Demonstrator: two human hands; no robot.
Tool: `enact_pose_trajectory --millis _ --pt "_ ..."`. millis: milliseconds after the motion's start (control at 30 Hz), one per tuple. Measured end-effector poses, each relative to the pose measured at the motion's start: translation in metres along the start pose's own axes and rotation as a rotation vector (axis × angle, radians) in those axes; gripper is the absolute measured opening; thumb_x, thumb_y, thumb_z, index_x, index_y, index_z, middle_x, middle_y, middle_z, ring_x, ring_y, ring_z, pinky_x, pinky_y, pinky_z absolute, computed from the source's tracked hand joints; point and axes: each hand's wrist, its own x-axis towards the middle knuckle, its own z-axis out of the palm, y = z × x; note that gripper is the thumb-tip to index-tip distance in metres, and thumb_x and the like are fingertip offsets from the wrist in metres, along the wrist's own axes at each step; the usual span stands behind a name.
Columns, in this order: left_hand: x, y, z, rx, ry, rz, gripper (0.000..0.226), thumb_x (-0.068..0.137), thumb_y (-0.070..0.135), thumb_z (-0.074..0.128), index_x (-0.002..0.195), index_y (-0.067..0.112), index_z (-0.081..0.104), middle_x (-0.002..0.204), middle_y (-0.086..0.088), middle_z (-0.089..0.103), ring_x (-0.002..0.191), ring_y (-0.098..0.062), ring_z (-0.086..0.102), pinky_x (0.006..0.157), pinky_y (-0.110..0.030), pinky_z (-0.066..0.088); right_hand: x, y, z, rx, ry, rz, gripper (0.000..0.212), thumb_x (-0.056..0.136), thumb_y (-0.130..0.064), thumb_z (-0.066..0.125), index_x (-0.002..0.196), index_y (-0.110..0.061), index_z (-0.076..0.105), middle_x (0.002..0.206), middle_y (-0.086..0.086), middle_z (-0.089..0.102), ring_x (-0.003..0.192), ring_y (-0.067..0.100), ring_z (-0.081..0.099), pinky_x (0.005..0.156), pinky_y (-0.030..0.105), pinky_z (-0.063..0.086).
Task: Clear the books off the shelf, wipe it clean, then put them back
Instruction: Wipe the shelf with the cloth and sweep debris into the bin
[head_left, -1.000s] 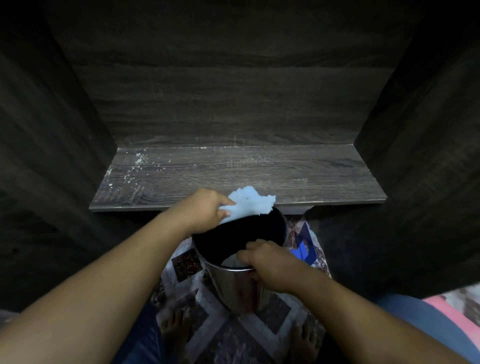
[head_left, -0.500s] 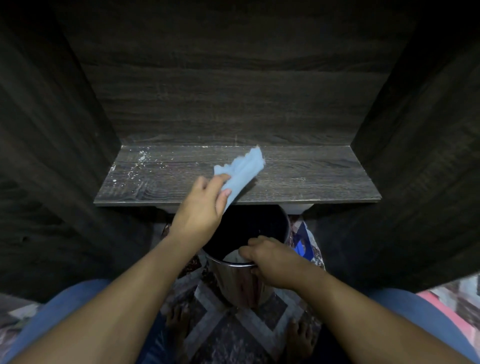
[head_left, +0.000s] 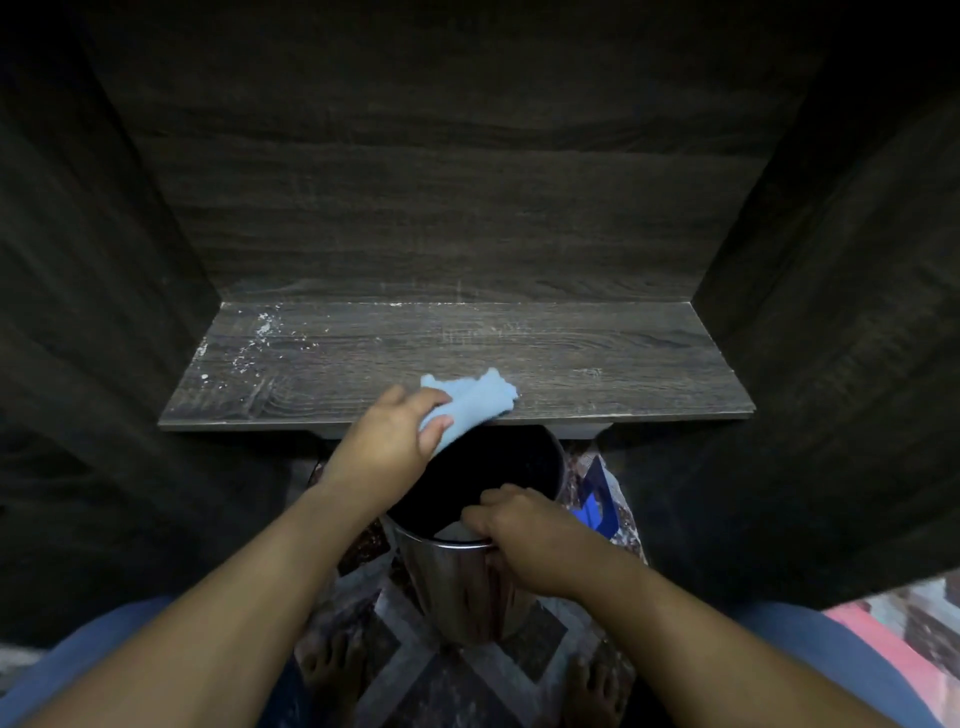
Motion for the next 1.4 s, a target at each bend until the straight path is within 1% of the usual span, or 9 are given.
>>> enact_pose_trajectory --millis 167,367,533,667,867,1033,1167,1267,1400 --pt "0.020 -0.003 -0.017 -0.067 0.144 0.004 0.047 0.094 0.025 0.058 0.139 0.014 0.046 0.130 -0.014 0.049 0.117 -0.030 0.048 0.097 -0.028 0.033 0.007 0.005 0.004 0.025 0.035 -0.004 0.022 0.084 -0.012 0.053 0.106 -0.013 0.058 0.100 0.011 0.056 0.096 0.032 0.051 0.077 0.036 0.037" --pt "0.073 -0.029 -0.030 0.013 0.224 -0.008 0.062 0.088 0.007 0.061 0.144 -0.001 0.033 0.129 -0.025 0.041 0.122 -0.039 0.042 0.109 -0.041 0.031 0.021 0.014 0.009 0.005 0.026 0.008 0.037 0.081 -0.023 0.042 0.113 -0.014 0.059 0.103 0.011 0.057 0.097 0.032 0.051 0.080 0.037 0.038" --pt "0.115 -0.048 -0.028 0.155 0.356 0.049 0.046 0.082 -0.005 0.055 0.127 -0.004 0.047 0.118 -0.027 0.043 0.108 -0.041 0.042 0.099 -0.048 0.037 0.035 0.020 0.019 0.019 0.073 -0.005 0.031 0.083 -0.011 0.055 0.114 -0.015 0.060 0.103 0.011 0.058 0.099 0.033 0.053 0.081 0.038 0.040" --pt "0.139 -0.058 -0.024 0.317 0.385 0.147 0.026 0.081 -0.004 0.057 0.106 0.001 0.056 0.105 -0.024 0.048 0.095 -0.040 0.046 0.079 -0.053 0.045 0.046 0.022 0.027 0.031 0.094 -0.030 0.027 0.082 -0.007 0.057 0.108 -0.016 0.062 0.097 0.011 0.060 0.094 0.034 0.055 0.079 0.040 0.043" --pt "0.155 -0.070 -0.018 0.428 0.394 0.241 0.016 0.079 0.003 0.069 0.088 0.000 0.056 0.094 -0.021 0.050 0.083 -0.038 0.049 0.059 -0.042 0.043 0.051 0.028 0.027 0.095 0.108 -0.004 0.034 0.082 -0.006 0.055 0.113 -0.015 0.064 0.103 0.013 0.060 0.099 0.034 0.054 0.083 0.039 0.040" --pt "0.160 -0.082 -0.014 0.471 0.240 0.254 0.027 0.083 0.006 0.067 0.109 -0.002 0.065 0.131 -0.017 0.055 0.111 -0.040 0.050 0.078 -0.049 0.053 0.050 0.030 0.033 0.112 0.090 -0.008 0.040 0.071 -0.008 0.065 0.108 -0.022 0.066 0.101 0.006 0.065 0.091 0.032 0.061 0.075 0.038 0.047" --pt "0.159 -0.078 -0.014 0.462 0.181 0.193 0.035 0.089 0.007 0.060 0.124 0.002 0.060 0.134 -0.015 0.056 0.118 -0.035 0.052 0.089 -0.046 0.051 0.052 0.032 0.030 0.110 0.049 0.021 0.045 0.081 -0.007 0.054 0.123 -0.017 0.061 0.118 0.012 0.060 0.108 0.034 0.053 0.089 0.039 0.041" --pt "0.159 -0.074 -0.014 0.442 0.168 0.163 0.031 0.092 0.012 0.053 0.123 0.013 0.049 0.118 -0.014 0.060 0.102 -0.035 0.058 0.079 -0.043 0.048 0.051 0.030 0.029 0.119 0.009 0.034 0.045 0.085 -0.009 0.052 0.128 -0.020 0.058 0.121 0.009 0.058 0.111 0.031 0.050 0.093 0.036 0.038" --pt "0.160 -0.084 -0.005 0.439 0.161 0.228 0.052 0.086 0.002 0.059 0.137 0.015 0.053 0.136 -0.016 0.054 0.119 -0.037 0.054 0.090 -0.046 0.049 0.049 0.032 0.030 0.129 0.000 0.027 0.045 0.086 -0.011 0.049 0.129 -0.023 0.057 0.121 0.007 0.057 0.111 0.029 0.049 0.093 0.035 0.037"
